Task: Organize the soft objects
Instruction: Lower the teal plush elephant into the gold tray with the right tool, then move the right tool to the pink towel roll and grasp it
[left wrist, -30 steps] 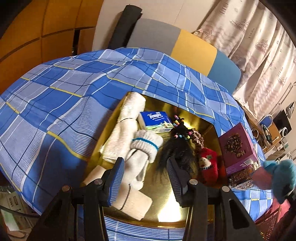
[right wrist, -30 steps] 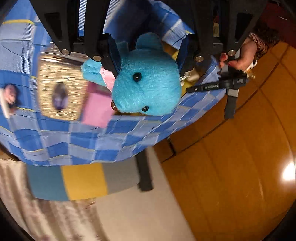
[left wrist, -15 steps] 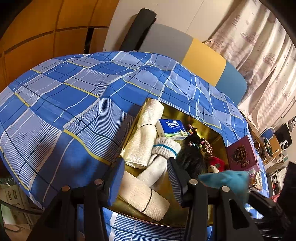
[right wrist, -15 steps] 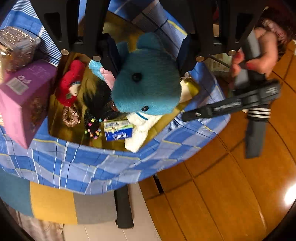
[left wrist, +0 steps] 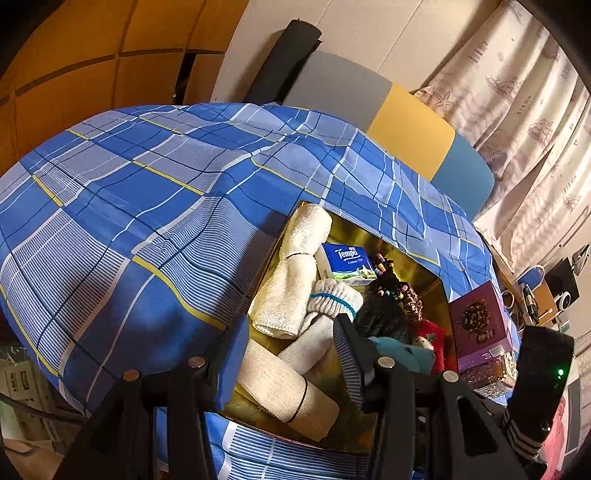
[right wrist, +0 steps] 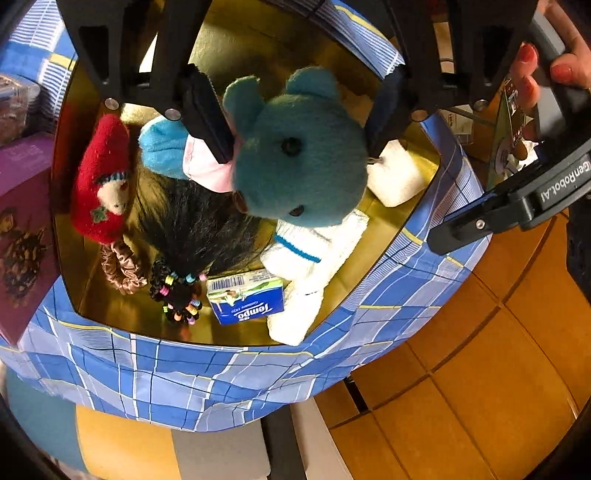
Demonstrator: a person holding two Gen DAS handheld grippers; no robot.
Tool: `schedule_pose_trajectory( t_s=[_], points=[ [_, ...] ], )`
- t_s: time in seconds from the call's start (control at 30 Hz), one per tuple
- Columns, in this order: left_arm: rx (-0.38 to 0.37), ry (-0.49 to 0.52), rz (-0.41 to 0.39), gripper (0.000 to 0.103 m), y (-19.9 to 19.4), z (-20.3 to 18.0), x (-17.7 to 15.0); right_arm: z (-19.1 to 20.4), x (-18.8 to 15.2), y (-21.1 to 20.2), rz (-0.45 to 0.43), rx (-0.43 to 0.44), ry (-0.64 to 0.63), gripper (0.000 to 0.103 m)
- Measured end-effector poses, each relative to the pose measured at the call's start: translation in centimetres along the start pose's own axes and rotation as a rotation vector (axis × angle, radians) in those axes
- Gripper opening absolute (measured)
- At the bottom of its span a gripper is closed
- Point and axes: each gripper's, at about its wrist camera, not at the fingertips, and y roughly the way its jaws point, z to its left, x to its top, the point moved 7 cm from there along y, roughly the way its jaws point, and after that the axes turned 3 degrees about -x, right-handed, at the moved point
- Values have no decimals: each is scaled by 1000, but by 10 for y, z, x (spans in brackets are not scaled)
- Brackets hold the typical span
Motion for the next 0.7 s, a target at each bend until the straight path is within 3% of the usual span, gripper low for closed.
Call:
schedule_pose_trajectory(
  t_s=[0.43,0.57,0.7],
  points=[
    [-24,12,7,48,2,-11,-6,-26,-19,-41,-50,70,122,72],
    [-56,32,30,48,7,-24,-12,-25,-20,-64,-120,112,114,72],
    [-115,48,39,48,9,-43,-20,-35,-20,-100,-245,116,134,72]
  ],
)
